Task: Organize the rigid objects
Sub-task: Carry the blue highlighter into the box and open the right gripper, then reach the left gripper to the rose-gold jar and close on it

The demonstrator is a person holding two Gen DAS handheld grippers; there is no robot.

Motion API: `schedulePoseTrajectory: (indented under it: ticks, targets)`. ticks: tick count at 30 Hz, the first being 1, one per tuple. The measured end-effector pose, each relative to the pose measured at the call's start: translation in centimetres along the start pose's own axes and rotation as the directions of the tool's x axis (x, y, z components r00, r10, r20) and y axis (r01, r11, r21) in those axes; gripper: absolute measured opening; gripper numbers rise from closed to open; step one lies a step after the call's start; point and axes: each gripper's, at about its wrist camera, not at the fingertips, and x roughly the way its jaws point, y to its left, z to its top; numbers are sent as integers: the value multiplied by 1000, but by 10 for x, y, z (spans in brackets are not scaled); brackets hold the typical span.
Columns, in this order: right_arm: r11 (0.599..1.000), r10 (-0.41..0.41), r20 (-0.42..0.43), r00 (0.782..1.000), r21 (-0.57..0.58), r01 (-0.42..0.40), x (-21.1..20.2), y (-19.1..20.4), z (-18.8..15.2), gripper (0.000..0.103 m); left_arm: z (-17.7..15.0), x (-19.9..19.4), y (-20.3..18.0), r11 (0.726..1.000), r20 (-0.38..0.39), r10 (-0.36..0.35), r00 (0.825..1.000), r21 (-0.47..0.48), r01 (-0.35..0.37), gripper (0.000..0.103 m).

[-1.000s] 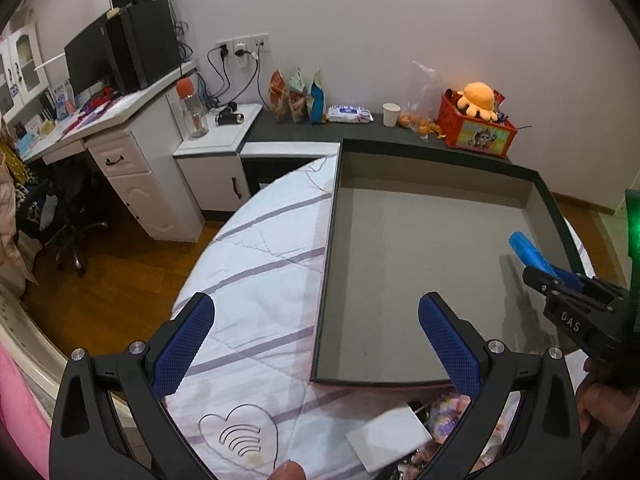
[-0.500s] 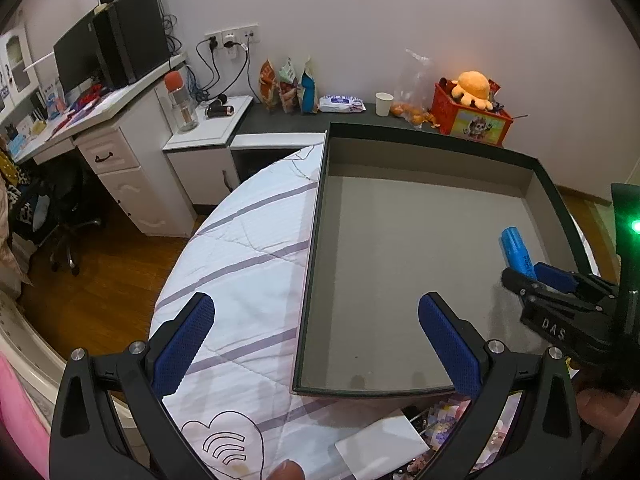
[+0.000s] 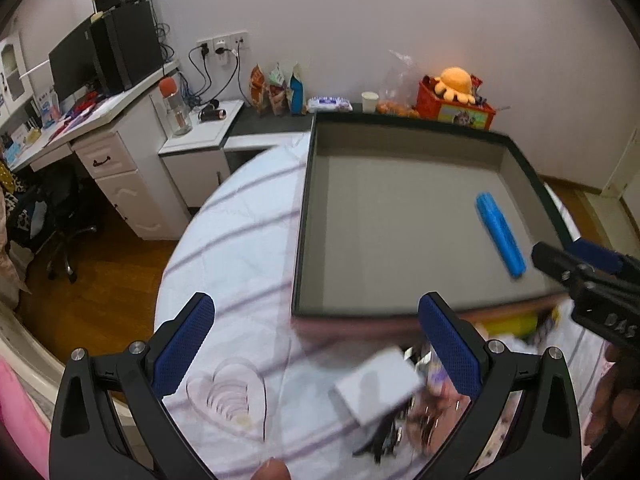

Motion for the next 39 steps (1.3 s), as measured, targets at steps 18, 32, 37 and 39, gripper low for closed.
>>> schedulePoseTrajectory:
  ticks: [18, 32, 37, 39]
  targets:
    - [998, 21, 13, 1000, 57, -22, -47, -7, -62, 81, -73, -32, -52, 992, -51, -102, 993, 65, 105, 103]
    - [997, 29, -2, 1000, 67, -29, -36, -22, -61, 81, -79, 10, -63, 988, -140, -151, 979, 24, 156, 73]
    - [997, 33, -11, 999, 64, -32, -32, -22, -62, 81, -79, 8, -62, 985, -131, -166, 977, 20, 170, 71]
    - [998, 34, -11, 999, 62, -33, -32, -20, -62, 81, -79, 4, -62, 985, -129, -166, 978, 34, 172, 67]
